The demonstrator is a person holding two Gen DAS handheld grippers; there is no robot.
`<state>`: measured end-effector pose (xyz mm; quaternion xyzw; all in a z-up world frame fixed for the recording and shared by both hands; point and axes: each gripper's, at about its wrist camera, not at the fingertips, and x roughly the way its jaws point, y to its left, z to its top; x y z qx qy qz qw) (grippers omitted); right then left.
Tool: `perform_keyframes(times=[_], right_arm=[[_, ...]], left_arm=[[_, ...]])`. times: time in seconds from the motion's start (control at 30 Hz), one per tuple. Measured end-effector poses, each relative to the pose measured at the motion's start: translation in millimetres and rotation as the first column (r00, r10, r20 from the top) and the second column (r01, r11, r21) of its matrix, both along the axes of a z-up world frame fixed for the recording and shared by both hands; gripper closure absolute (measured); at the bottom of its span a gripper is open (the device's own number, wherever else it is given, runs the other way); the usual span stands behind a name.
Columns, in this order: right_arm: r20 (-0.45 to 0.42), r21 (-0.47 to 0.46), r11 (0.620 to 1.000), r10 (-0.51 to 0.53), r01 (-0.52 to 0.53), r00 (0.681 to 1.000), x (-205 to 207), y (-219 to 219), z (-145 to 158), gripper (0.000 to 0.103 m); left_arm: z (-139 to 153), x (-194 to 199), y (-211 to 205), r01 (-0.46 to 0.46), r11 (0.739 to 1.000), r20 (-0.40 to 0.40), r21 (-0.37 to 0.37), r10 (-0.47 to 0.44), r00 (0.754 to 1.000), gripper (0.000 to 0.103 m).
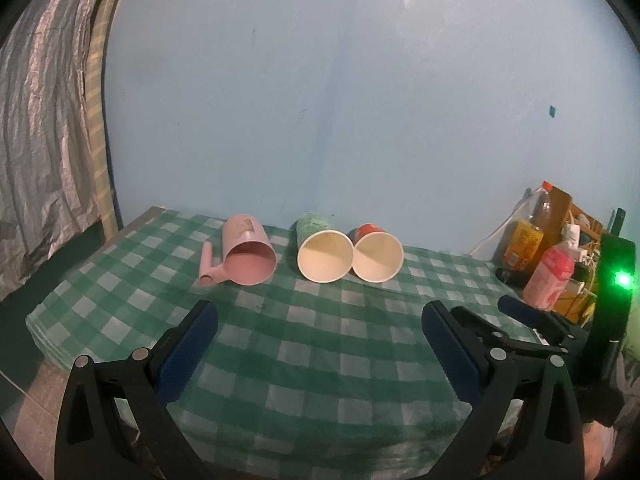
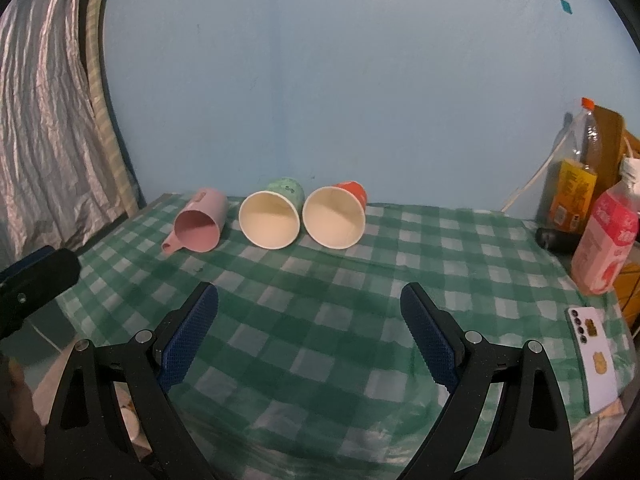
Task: Flip cup upside down
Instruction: 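Move the right tool toward the green paper cup lying on its side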
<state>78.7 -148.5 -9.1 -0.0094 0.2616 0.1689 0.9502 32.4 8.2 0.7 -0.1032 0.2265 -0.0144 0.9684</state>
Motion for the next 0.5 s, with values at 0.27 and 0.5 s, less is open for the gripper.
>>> perform_keyframes(times=[0.27, 0.5], right_arm=[[-0.036, 0.010, 0.999, 0.035, -0.035, 0.999, 32, -4, 20, 0.012], [-0.080, 0.027, 0.997, 0.071, -0.069, 0.994, 67, -3, 42, 0.012]], left_arm=[[29, 49, 5, 0.002, 1.000, -0.066, 0.011, -0.001, 0.998, 0.000], [46, 105, 6, 0.021, 0.999, -0.176, 0.038, -0.014, 0.984, 0.000]])
